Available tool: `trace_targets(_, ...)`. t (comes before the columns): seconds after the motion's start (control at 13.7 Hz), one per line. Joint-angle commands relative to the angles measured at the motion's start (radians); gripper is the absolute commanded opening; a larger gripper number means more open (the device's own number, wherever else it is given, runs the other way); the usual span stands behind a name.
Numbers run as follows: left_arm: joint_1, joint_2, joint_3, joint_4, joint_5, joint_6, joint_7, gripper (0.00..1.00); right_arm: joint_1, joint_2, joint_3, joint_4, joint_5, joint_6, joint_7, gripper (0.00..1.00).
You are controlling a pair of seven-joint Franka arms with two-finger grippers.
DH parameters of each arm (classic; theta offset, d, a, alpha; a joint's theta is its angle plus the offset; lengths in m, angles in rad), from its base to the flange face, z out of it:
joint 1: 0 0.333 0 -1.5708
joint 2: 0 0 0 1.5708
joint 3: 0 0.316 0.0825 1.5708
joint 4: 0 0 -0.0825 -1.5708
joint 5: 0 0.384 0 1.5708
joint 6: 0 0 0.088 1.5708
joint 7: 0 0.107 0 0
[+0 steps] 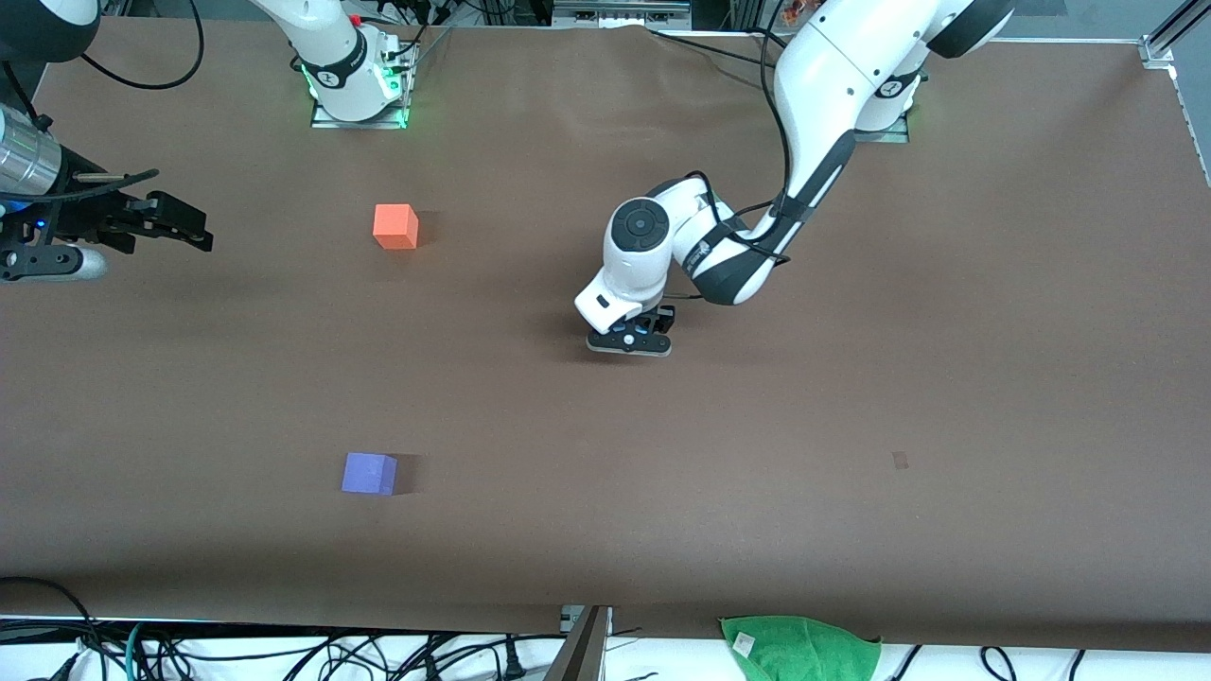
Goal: Place blue block between orange and purple blocks
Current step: 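Carry the blue block with the left gripper to mid-table and release, then withdraw the left gripper while the right gripper reaches the blue block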
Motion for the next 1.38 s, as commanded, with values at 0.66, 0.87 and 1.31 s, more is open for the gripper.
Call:
trace_targets(0.66,0.068,-0.172,0.001,0.035,0.015,-0.237,0.104,1.0,0.005,0.034,0.007,0.021,-0.006,-0.003,0.011,0.99)
trace_targets(0.87,0.167,-0.293,0.0,0.035,-0.056,-0.383,0.289,1.0,0.031,0.165,0.009,0.025,-0.017,-0.001,-0.002,0.99)
trace_targets(1.31,0.448,-0.437,0.001,0.044,-0.173,-0.579,0.775,1.0,0.096,0.18,0.01,0.033,0.072,0.049,0.143,0.99)
